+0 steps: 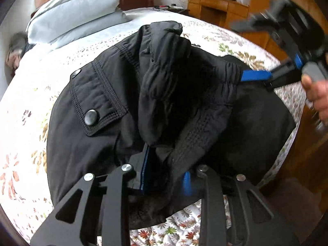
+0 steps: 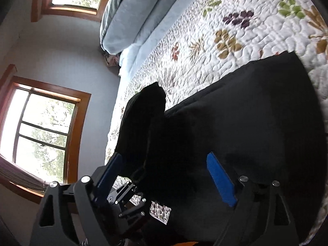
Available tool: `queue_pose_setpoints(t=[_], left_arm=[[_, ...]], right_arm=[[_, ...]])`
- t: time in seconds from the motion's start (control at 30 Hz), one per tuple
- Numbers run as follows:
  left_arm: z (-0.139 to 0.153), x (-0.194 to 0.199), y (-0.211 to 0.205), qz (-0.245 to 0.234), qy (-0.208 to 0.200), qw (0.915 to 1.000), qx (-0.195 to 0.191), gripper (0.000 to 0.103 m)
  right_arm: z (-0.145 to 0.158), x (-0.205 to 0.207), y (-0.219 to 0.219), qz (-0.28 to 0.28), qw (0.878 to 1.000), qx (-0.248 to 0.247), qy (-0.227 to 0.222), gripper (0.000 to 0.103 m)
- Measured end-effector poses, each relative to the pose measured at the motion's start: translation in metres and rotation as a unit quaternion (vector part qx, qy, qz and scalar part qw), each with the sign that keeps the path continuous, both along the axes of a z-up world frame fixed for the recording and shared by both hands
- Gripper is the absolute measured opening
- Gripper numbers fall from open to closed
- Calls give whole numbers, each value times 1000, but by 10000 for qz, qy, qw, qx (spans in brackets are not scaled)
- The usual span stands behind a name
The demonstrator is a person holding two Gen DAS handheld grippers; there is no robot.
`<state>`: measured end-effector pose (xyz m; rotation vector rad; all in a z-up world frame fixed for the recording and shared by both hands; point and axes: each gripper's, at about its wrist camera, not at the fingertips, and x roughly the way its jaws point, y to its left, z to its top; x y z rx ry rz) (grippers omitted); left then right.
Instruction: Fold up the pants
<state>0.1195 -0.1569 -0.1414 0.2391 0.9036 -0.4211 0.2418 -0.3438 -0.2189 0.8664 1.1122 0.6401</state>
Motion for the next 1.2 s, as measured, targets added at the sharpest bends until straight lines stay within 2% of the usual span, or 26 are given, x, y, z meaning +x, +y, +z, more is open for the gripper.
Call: queue_pose_setpoints(t=[0.23,0.37,0.4,0.47,0.5,0.57,0.63,0.73,1.2], left_arm=[[3,7,-6,-157,-156,9989,410,30],[2,7,-14,-185,-185,9989,394,31],[-5,-3,-17,-187,-186,9989,375,31],[1,-7,-18,-191,-174,9991,321,31],[2,-8,-17,-188,-162,9993,284,32],[3,-11,-12,-159,-112,9996,191,33],[6,-11,-7,-155,-85,9998,124,36],[11,-13,0,-190,-24,9998,19,39],[39,-32,33,-196,46,9997,-163,45]], right_arm=[[-9,31,42,331,9988,32,353,91],[-15,45,66,496,9974,-133,508,91],[-16,47,73,578,9969,-168,501,90],[-19,50,83,679,9960,-217,532,78],[-22,52,85,702,9957,-214,569,67],[-28,55,89,714,9953,-202,629,57],[-33,57,90,701,9954,-210,623,40],[-41,58,88,635,9958,-183,626,29],[-66,58,76,464,9966,-14,681,23]])
